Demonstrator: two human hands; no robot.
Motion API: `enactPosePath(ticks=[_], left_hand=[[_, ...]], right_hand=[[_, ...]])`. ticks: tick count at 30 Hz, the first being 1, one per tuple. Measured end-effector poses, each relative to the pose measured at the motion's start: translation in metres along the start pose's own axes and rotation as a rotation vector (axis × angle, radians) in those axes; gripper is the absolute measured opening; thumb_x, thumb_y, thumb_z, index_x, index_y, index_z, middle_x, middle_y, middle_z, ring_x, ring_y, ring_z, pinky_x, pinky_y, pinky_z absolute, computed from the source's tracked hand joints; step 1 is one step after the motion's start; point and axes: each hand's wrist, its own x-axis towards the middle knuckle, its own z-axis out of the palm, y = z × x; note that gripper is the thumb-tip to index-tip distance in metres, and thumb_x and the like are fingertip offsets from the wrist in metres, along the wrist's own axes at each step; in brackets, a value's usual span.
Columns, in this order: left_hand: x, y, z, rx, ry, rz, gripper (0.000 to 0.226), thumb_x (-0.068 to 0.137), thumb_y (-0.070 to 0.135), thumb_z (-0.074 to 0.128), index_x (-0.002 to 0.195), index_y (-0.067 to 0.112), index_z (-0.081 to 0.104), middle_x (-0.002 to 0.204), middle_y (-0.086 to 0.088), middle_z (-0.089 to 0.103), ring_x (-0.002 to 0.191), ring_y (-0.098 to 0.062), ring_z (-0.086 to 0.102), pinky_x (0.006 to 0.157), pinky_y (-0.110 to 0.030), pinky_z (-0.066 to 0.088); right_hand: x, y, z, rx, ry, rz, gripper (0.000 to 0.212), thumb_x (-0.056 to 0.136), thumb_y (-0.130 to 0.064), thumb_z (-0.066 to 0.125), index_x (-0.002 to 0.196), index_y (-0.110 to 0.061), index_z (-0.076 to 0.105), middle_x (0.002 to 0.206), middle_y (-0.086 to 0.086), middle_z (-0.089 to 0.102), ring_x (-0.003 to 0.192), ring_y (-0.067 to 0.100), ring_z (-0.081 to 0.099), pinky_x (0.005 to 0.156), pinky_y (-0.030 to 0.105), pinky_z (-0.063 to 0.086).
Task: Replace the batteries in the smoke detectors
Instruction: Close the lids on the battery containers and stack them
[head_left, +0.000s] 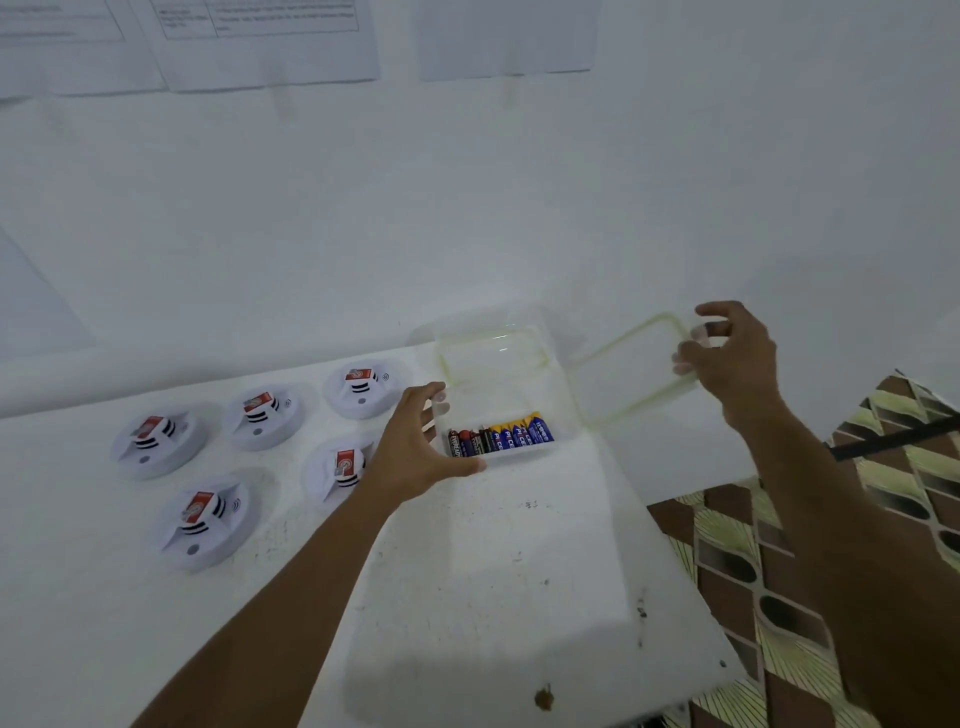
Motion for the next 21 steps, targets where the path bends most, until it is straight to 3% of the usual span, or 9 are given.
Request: enactPosePath(ticks=[5,8,10,14,17,19,21], left_hand=[[0.005,0.001,0.006,-0.018,-0.047,-0.045,0.105,0.058,0.024,0.093,0.144,0.018,0.033,0.145,0.001,0.042,0.124,-0.005,0.043,0.095,-0.021,0.041],[0.004,0.002,0.003,0.036,-0.088,-0.044,0.112,0.061,0.035,0.090,0.150,0.018,0.026,0.153,0.004,0.033,0.134,-0.006,0.034,0.106,-0.024,0.034],[0.001,0.007,-0.001,0.086,-0.029,0.001,0.107,0.066,0.042,0.086,0.151,0.020,0.026,0.151,0.009,0.032,0.134,-0.007,0.035,0.107,-0.026,0.034],[0.001,0.028,-0.017,-0.035,0.182,-0.015,0.065,0.085,0.036,0.070,0.142,0.021,0.042,0.122,0.010,0.059,0.090,-0.009,0.061,0.072,-0.019,0.047],[0.004,0.033,-0.031,-0.151,0.142,-0.081,0.044,0.091,0.016,0.066,0.133,0.013,0.052,0.096,0.002,0.072,0.053,-0.013,0.057,0.051,-0.022,0.044],[0.002,0.032,-0.037,-0.164,0.154,-0.068,0.034,0.091,0.006,0.062,0.125,0.011,0.057,0.086,0.002,0.072,0.044,-0.014,0.050,0.045,-0.022,0.041],[0.000,0.032,-0.041,-0.195,0.207,-0.038,0.032,0.091,0.003,0.061,0.122,0.012,0.059,0.087,0.000,0.071,0.044,-0.016,0.052,0.044,-0.024,0.043]], right_hand=[[-0.001,-0.038,-0.013,0.158,0.095,-0.092,0.043,0.079,0.003,0.069,0.116,-0.016,0.059,0.100,0.006,0.062,0.068,0.024,0.071,0.062,0.035,0.060],[-0.013,-0.043,0.005,0.343,-0.021,-0.017,0.048,0.076,0.012,0.070,0.116,-0.012,0.057,0.093,0.006,0.058,0.065,0.018,0.069,0.062,0.034,0.059],[-0.024,-0.041,0.025,0.440,-0.109,0.049,0.049,0.077,0.016,0.068,0.117,-0.009,0.054,0.089,0.008,0.055,0.063,0.018,0.067,0.059,0.034,0.059],[-0.044,-0.037,0.057,0.527,-0.253,0.163,0.046,0.081,0.012,0.067,0.120,-0.009,0.052,0.093,0.013,0.055,0.073,0.029,0.069,0.065,0.039,0.061],[-0.051,-0.039,0.068,0.543,-0.352,0.202,0.047,0.083,0.011,0.067,0.123,-0.006,0.052,0.096,0.015,0.056,0.082,0.035,0.070,0.072,0.042,0.062],[-0.051,-0.038,0.071,0.502,-0.370,0.173,0.044,0.083,0.010,0.068,0.122,-0.006,0.054,0.092,0.014,0.061,0.085,0.032,0.070,0.076,0.042,0.060],[-0.048,-0.036,0.071,0.338,-0.344,0.068,0.036,0.085,0.004,0.068,0.117,-0.010,0.058,0.084,0.006,0.070,0.082,0.018,0.070,0.077,0.032,0.055]])
